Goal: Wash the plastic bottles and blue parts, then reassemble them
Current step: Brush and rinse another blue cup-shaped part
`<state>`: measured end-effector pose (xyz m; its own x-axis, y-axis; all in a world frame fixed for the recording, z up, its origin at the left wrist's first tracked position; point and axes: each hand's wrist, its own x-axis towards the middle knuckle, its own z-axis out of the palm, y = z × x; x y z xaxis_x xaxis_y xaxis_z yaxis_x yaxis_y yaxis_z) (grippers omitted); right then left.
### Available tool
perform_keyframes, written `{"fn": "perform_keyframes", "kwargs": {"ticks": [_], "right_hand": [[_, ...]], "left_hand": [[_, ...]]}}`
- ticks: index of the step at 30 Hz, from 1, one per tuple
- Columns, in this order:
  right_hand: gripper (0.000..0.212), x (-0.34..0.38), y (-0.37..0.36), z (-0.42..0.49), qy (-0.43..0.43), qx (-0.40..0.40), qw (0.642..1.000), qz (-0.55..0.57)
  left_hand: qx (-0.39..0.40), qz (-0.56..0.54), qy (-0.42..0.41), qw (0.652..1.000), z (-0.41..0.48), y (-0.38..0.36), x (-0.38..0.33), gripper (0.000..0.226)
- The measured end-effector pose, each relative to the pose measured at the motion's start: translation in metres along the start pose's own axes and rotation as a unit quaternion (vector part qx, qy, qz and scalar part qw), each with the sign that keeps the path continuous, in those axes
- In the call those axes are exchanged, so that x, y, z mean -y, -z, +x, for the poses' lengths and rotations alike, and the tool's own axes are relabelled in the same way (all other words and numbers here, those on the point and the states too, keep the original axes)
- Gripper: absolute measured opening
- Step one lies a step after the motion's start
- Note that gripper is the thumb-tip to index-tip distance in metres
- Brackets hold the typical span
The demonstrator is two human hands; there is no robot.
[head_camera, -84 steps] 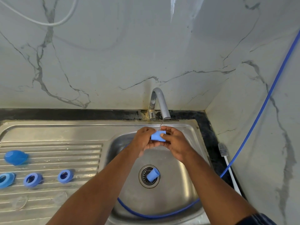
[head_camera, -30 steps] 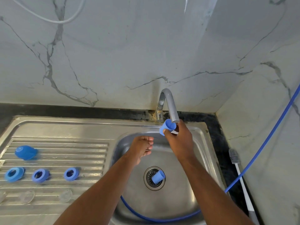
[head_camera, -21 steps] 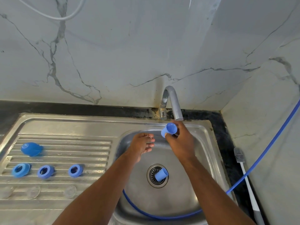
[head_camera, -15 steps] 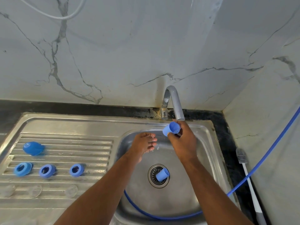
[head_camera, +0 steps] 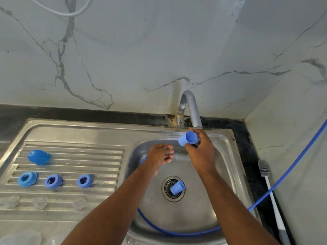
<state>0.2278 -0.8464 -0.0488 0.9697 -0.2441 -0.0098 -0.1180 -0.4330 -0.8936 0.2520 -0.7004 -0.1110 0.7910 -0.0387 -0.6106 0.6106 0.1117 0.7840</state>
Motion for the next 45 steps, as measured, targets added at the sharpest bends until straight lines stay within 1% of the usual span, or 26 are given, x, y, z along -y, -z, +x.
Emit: {"fn": "perform_keyframes", "kwargs": {"ticks": [3,4,6,7,10,11,14,15,17,18,21,22,23,24,25,28,29,31,32,35,36,38,39,42,43,45], "right_hand": [[0.039,-0.002,-0.005,-0.001,-0.03,0.076,0.996,-0.031],[0.039,-0.001,-0.004,0.0,-0.029,0.074,0.996,-0.027],[0.039,0.003,-0.001,0.002,0.0,0.036,0.999,-0.013],[0.04,0.004,0.0,0.004,0.008,0.031,0.999,-0.01],[0.041,0.002,-0.001,0.0,-0.01,0.098,0.994,-0.042],[0.039,0.001,0.0,-0.001,-0.011,0.094,0.994,-0.045],[0.038,0.001,0.004,0.001,0.025,0.028,0.999,-0.021],[0.039,0.001,0.004,0.001,0.024,0.036,0.999,-0.027],[0.039,-0.002,0.003,-0.001,0.001,0.093,0.993,-0.072],[0.037,-0.005,0.002,-0.001,0.0,0.097,0.992,-0.084],[0.033,-0.005,0.004,0.002,0.036,0.027,0.997,-0.066],[0.035,-0.005,0.004,0.005,0.04,0.031,0.995,-0.085],[0.036,-0.005,0.004,0.004,0.028,0.055,0.992,-0.113],[0.033,-0.008,0.004,0.004,0.014,0.078,0.988,-0.131],[0.03,-0.01,0.004,0.005,0.011,0.081,0.988,-0.128],[0.033,-0.01,0.006,0.006,0.065,0.01,0.992,-0.105],[0.035,-0.012,0.006,0.007,0.071,0.01,0.991,-0.112],[0.033,-0.014,0.005,0.007,0.048,0.053,0.986,-0.149],[0.032,-0.015,0.005,0.006,0.039,0.059,0.985,-0.158],[0.034,-0.014,0.009,0.005,0.085,0.009,0.988,-0.131],[0.032,-0.012,0.009,0.006,0.088,0.016,0.987,-0.137],[0.021,-0.013,0.008,0.006,0.061,0.063,0.983,-0.164],[0.019,-0.014,0.008,0.007,0.055,0.065,0.984,-0.157],[0.029,-0.008,0.012,0.009,0.092,0.005,0.991,-0.093],[0.028,-0.006,0.013,0.01,0.094,0.011,0.992,-0.088],[0.022,-0.007,0.014,0.012,0.078,0.064,0.984,-0.146]], "left_hand": [[-0.009,-0.003,0.007,1.0,-0.001,0.0,0.005,0.016],[-0.012,-0.006,0.007,1.0,-0.001,0.0,0.005,0.016],[-0.01,-0.014,0.005,1.0,0.0,0.0,0.004,0.017],[-0.01,-0.02,0.006,1.0,0.001,0.0,0.004,0.018],[-0.017,-0.034,0.023,0.999,0.0,-0.002,0.007,0.021],[-0.014,-0.04,0.024,0.999,0.0,-0.003,0.008,0.021],[0.002,-0.045,0.011,0.999,-0.001,-0.006,0.007,0.02],[0.004,-0.042,0.01,0.999,-0.001,-0.007,0.008,0.021],[0.001,-0.048,0.016,0.999,-0.002,-0.009,0.009,0.022],[0.001,-0.052,0.02,0.998,-0.003,-0.011,0.008,0.022],[0.014,-0.047,0.015,0.999,-0.001,-0.014,0.006,0.021],[0.016,-0.042,0.013,0.999,-0.001,-0.015,0.007,0.02],[0.017,-0.04,0.014,0.999,-0.002,-0.016,0.008,0.019],[0.015,-0.043,0.017,0.999,-0.003,-0.018,0.008,0.018],[0.013,-0.05,0.019,0.999,-0.002,-0.02,0.009,0.017],[0.025,-0.071,0.017,0.997,-0.001,-0.027,0.005,0.017],[0.031,-0.076,0.018,0.996,-0.001,-0.03,0.004,0.017],[0.036,-0.075,0.024,0.996,-0.004,-0.036,0.002,0.02],[0.038,-0.078,0.027,0.996,-0.006,-0.039,0.0,0.022],[0.037,-0.096,0.037,0.994,-0.004,-0.042,-0.002,0.025],[0.035,-0.101,0.04,0.994,-0.004,-0.041,-0.002,0.025],[0.028,-0.108,0.051,0.992,-0.002,-0.04,0.001,0.026],[0.024,-0.112,0.056,0.992,-0.001,-0.04,0.002,0.025],[0.019,-0.123,0.052,0.991,0.001,-0.039,0.0,0.022],[0.018,-0.124,0.05,0.991,0.003,-0.039,0.0,0.022],[0.016,-0.121,0.05,0.991,0.002,-0.04,0.001,0.022]]}}
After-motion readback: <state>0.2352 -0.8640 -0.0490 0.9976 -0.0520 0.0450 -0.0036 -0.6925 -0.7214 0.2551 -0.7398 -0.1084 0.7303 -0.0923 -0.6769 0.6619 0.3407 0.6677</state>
